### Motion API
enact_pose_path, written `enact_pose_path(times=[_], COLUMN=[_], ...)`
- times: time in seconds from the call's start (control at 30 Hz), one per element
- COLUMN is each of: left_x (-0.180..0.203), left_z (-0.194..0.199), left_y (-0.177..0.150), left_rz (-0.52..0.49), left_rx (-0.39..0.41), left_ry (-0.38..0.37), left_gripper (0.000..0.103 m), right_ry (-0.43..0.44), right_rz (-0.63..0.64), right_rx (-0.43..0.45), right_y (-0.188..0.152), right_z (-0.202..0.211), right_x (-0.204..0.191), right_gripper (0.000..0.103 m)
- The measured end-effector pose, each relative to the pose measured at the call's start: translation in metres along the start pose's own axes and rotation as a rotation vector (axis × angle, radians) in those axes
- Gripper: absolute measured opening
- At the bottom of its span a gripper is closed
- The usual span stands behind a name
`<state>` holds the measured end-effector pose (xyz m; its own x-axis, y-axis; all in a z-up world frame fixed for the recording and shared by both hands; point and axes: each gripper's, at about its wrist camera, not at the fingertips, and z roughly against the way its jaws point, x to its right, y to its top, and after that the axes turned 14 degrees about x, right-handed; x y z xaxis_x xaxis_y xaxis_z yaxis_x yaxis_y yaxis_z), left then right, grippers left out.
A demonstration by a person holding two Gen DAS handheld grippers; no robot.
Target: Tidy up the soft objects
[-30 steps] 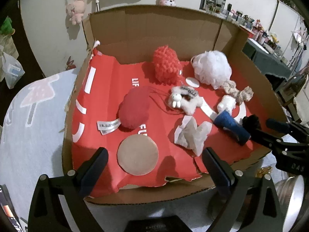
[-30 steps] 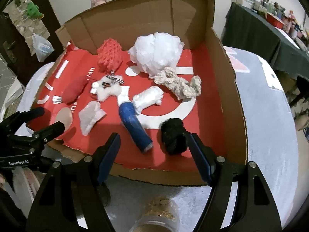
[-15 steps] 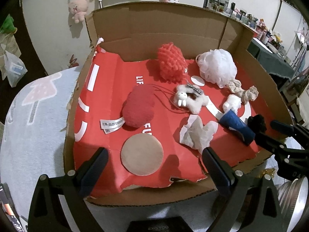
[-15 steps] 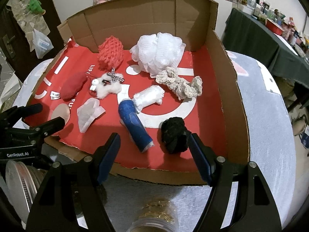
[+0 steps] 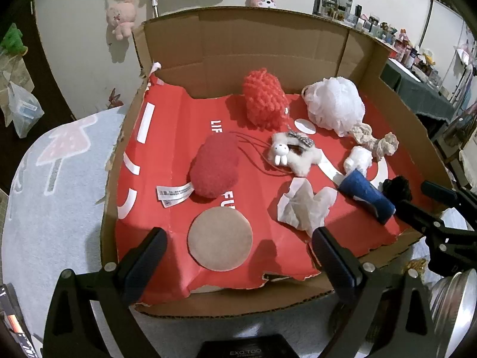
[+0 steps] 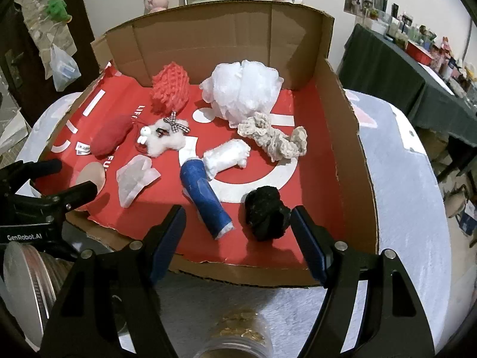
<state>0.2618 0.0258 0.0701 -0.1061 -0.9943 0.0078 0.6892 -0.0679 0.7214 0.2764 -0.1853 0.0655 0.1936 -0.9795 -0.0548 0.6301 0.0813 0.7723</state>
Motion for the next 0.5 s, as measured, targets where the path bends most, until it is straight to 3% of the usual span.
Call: enact_pose_path(times=[0.5], left_x=[-0.0011], left_z=[0.0029], left_y=[0.0004], left_rz=[0.003], left_rx=[0.015], left_ry=[-0.006], left_gripper=[0.099], right_ry=[-0.010], right_rz=[0.001], right_rx=[0.013], right_y=[-0.0011], right_z=[0.0018], right_x=[0.0000], right_gripper=[0.072])
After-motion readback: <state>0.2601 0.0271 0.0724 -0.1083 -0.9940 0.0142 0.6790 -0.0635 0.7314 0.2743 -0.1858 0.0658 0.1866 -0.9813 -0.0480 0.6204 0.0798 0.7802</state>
